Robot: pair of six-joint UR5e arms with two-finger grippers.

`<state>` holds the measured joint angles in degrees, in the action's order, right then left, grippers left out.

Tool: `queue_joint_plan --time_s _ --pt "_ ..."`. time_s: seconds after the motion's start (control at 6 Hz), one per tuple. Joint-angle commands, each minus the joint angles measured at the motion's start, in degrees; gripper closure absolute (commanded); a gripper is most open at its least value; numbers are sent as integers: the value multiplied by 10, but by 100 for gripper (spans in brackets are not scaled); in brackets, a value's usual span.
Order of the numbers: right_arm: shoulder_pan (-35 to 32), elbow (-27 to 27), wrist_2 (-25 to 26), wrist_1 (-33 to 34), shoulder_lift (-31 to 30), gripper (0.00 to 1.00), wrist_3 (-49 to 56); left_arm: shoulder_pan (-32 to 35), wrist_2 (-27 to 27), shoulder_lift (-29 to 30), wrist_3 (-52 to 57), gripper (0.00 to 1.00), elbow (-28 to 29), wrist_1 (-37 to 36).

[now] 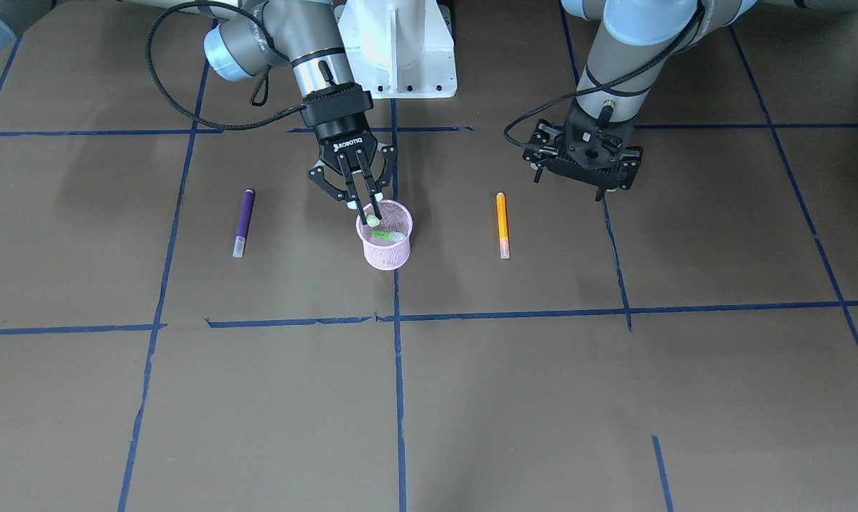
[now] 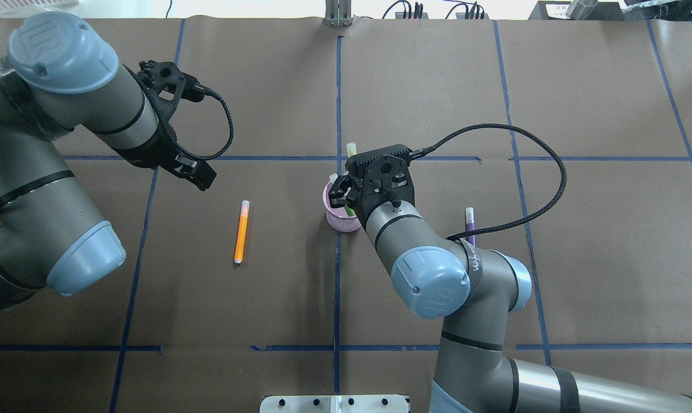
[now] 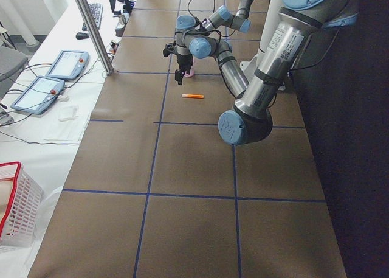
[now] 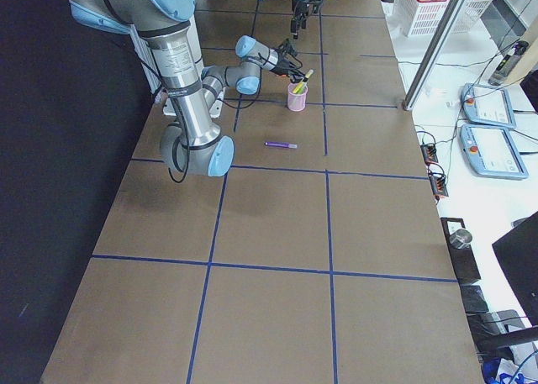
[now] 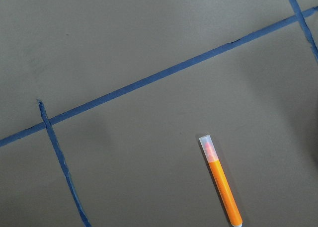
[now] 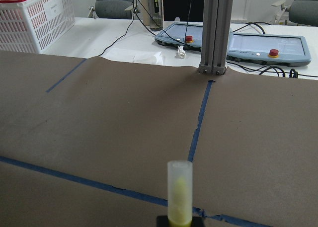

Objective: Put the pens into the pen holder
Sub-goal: 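Open the right gripper to drop the yellow marker into the cup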

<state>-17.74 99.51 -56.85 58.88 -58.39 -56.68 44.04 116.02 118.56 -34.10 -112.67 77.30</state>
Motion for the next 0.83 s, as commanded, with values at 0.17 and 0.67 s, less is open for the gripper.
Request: queue_joint_plan --time_s 0.17,0.67 --pt "6 -12 3 0 6 49 -16 0 0 0 -1 0 0 0" --pt "-2 -14 -46 4 21 0 -67 -6 0 3 -37 0 17 8"
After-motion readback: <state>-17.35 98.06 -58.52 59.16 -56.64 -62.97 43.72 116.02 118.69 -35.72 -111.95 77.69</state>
